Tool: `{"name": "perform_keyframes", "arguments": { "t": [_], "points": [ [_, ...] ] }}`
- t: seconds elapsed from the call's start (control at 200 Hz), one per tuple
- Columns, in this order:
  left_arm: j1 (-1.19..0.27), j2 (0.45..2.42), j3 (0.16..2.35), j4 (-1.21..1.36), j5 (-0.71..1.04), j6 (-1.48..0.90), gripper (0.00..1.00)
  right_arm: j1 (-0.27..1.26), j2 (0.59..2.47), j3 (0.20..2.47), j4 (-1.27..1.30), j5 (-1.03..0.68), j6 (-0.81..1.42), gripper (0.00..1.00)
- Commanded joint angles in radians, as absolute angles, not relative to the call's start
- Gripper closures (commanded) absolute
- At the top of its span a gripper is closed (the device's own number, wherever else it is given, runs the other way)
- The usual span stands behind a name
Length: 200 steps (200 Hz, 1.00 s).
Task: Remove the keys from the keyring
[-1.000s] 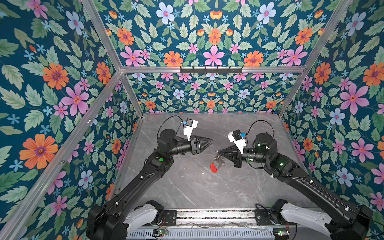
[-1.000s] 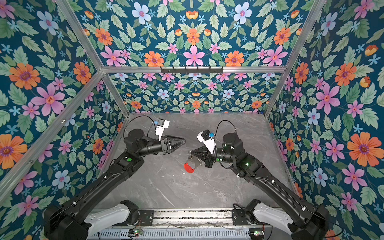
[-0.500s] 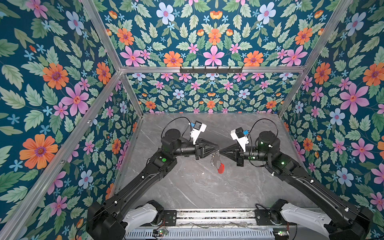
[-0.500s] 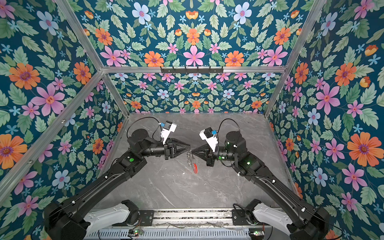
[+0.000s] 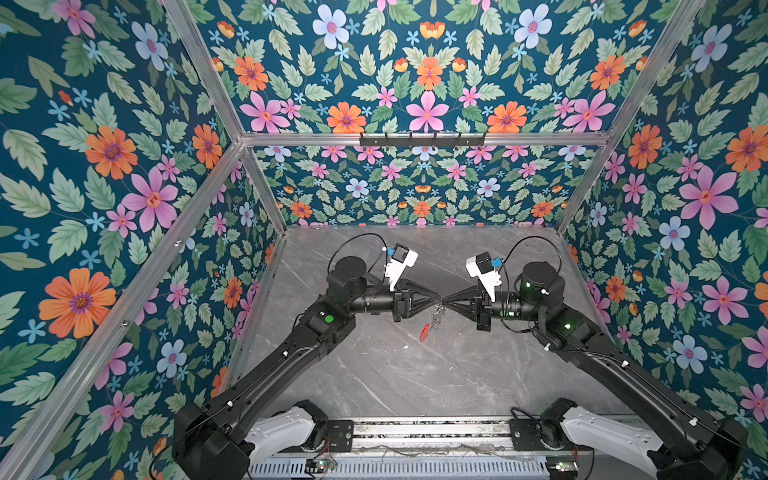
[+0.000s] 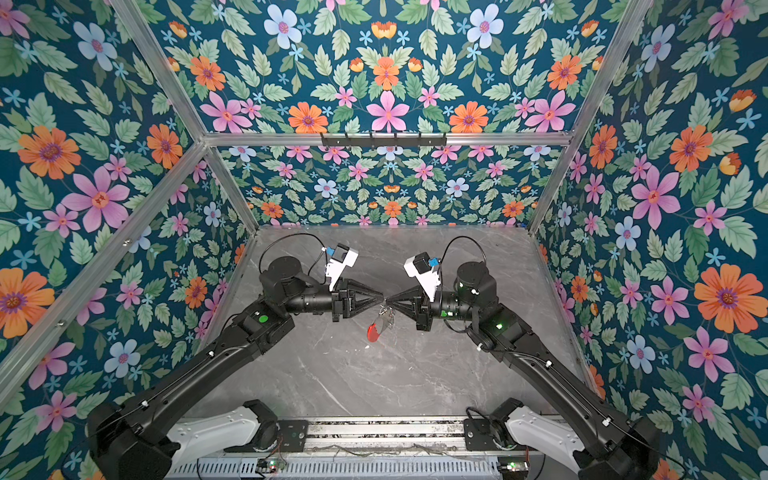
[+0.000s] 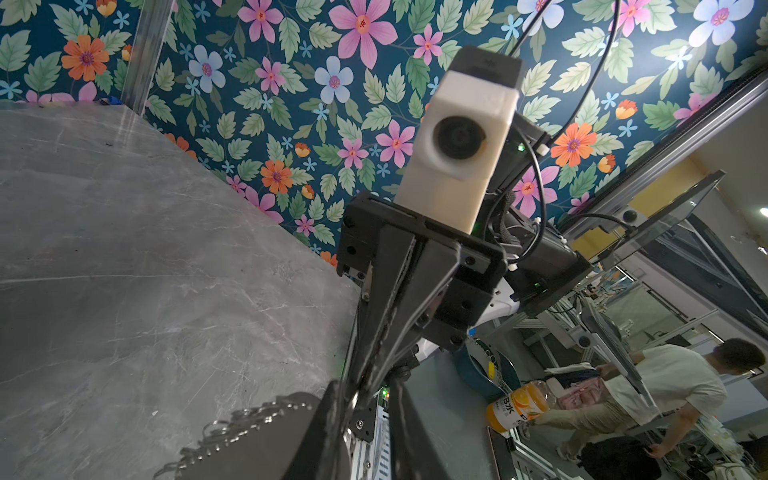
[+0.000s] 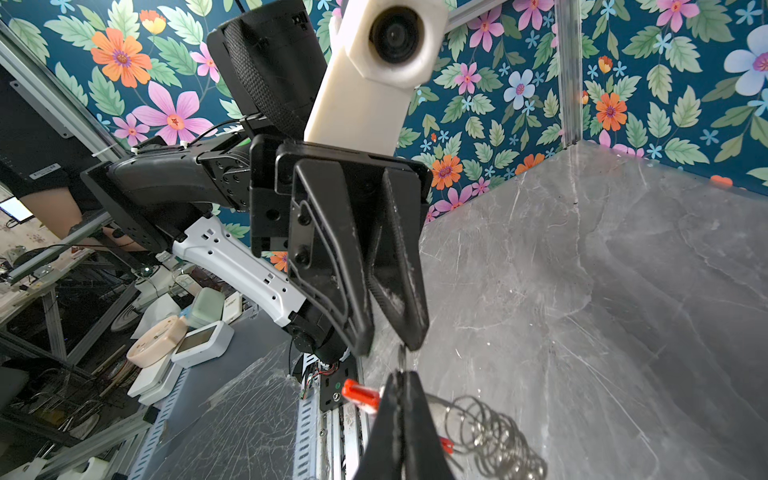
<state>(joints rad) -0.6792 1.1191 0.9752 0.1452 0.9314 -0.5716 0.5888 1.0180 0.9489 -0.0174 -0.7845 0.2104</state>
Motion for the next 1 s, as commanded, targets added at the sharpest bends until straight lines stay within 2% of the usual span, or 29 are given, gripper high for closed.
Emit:
{"name": "perform_keyframes", "arguments": {
  "t": [0.0, 0.28, 0.49, 0.66, 0.995],
  "points": [
    [-0.687, 1.125, 0.985, 0.115, 0.937, -0.538, 0.79, 0.589, 1.013, 0.953, 0.04, -0.771, 0.224, 1.0],
    [-0.689, 1.127, 1.005, 0.057, 0.918, -0.503, 0.78, 0.586, 1.001, 0.949, 0.032, -0.765, 0.22, 1.0],
    [-0.689, 1.125, 1.017, 0.047, 0.915, -0.497, 0.88, 0.587, 0.997, 0.948, 0.024, -0.756, 0.219, 1.0],
    [-0.69, 1.126, 1.009, 0.075, 0.909, -0.512, 1.0, 0.586, 1.001, 0.954, 0.026, -0.753, 0.231, 1.0],
    [-0.698, 1.115, 0.918, 0.264, 0.9, -0.564, 1.0, 0.586, 1.0, 0.954, 0.066, -0.762, 0.29, 1.0]
  ]
}}
